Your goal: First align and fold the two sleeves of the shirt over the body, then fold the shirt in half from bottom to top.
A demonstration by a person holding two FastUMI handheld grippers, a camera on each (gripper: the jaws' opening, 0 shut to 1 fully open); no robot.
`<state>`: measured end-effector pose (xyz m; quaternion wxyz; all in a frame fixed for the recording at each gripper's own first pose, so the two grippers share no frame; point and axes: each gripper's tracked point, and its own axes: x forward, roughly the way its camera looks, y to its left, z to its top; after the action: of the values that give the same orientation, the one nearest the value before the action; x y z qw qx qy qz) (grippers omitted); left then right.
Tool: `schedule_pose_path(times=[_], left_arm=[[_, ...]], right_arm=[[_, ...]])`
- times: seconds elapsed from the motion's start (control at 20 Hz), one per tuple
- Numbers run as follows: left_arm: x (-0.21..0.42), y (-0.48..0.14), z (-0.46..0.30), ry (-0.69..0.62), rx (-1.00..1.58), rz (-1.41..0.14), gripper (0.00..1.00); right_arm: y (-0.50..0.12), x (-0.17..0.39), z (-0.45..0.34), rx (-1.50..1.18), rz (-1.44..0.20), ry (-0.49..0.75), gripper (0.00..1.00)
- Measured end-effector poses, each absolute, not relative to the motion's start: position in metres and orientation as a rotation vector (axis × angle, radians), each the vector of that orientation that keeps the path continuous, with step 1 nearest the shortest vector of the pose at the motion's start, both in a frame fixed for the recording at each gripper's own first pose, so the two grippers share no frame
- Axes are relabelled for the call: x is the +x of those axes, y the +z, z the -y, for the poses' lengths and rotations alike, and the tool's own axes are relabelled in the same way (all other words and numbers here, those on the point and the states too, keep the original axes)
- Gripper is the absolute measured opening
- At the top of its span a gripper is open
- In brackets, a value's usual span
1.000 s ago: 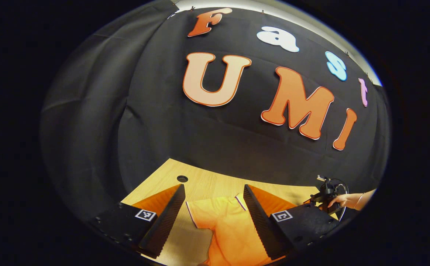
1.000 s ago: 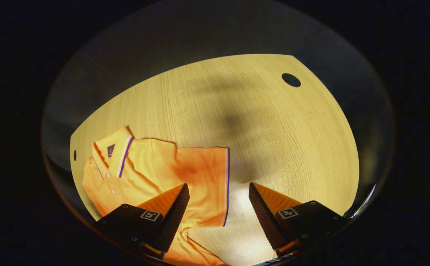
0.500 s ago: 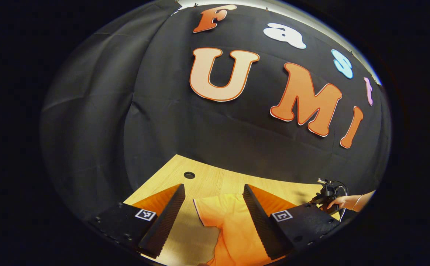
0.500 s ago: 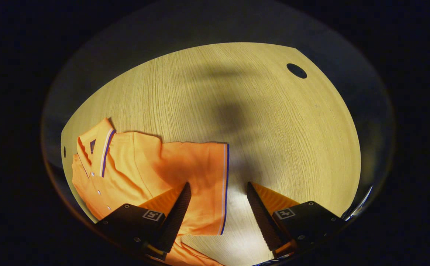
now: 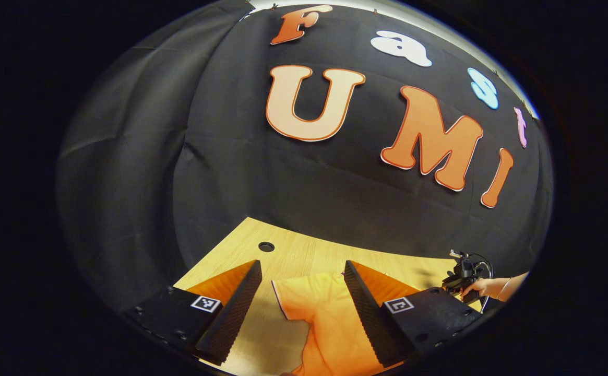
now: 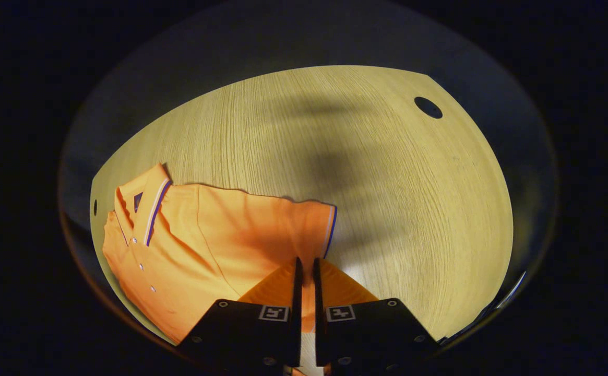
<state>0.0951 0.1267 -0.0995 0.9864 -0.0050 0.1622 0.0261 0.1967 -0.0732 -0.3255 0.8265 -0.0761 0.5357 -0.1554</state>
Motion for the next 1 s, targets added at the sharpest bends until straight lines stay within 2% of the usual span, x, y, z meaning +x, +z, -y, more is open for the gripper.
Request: schedule_pose_path(times=[0.5, 0.75, 1.0], left_arm=[[0.09, -0.092, -0.144, 0.055, -0.029, -0.301, 0.98], [0.085, -0.09, -0.157, 0.05, -0.05, -0.298, 0.98], [0.081, -0.089, -0.174, 0.054, -0.056, -0.292, 0.98]], right_arm=[[-0.279, 0.196, 0.037, -0.165, -1.023, -0.313, 0.12], [-0.256, 0.197, -0.024, -0.186, -0.963, -0.212, 0.11], [-0.262, 0.196, -0.083, -0.231, -0.959, -0.117, 0.11]])
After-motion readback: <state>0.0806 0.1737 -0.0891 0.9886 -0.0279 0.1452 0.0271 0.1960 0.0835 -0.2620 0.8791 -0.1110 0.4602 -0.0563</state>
